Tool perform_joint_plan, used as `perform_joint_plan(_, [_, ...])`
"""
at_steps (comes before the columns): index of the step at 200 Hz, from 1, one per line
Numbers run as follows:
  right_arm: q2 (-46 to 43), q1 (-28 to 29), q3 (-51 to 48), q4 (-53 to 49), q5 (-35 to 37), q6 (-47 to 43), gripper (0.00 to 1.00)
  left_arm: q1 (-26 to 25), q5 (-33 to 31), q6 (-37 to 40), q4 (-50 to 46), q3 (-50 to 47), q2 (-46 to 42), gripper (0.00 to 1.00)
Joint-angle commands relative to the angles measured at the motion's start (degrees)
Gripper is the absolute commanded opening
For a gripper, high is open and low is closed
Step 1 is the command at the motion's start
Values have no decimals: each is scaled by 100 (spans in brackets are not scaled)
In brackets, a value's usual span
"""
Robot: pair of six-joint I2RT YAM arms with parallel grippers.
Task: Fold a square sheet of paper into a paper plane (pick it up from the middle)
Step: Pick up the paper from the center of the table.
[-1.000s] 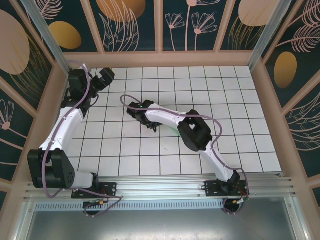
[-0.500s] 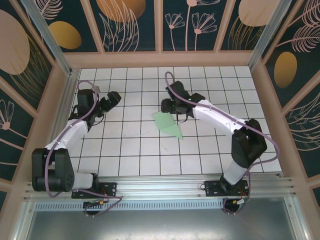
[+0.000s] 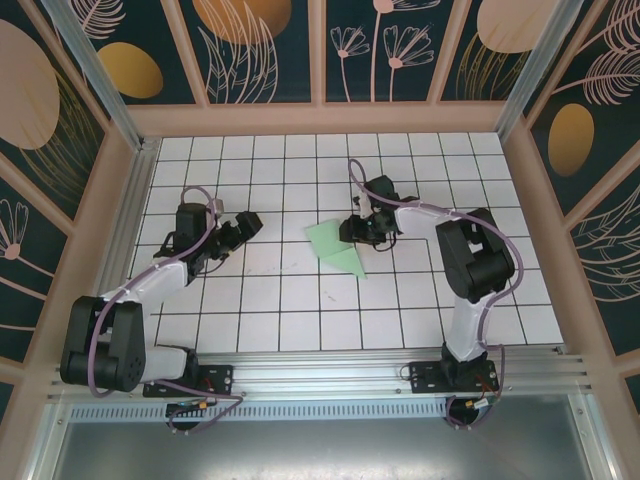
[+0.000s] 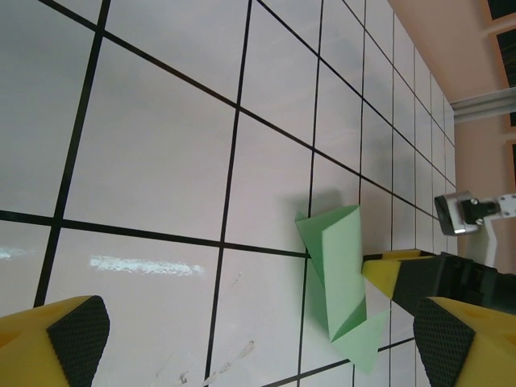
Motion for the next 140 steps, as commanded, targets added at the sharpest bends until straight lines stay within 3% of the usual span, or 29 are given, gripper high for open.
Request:
perform_joint_plan(1, [251,-90,229,422,-925,-470,46,-56,190,-115,334,-86,35,98])
perform_joint_plan(43, [456,-246,176,831,-1818,-412,35,-65,390,-220,528,-243,-4,98])
perform_joint_plan(69, [555,-321,172,895,-2015,-392,31,-63,488,-263,628,-308,-1,99])
perform_joint_plan(102, [580,-421,54,1076,-2259,-192,13,-82,596,-330,770,-398,-34,98])
perform_joint_plan(140, [276,-439,-473,2254,-2645,1241,5,-213,677,-621,1302,-723,-144,99])
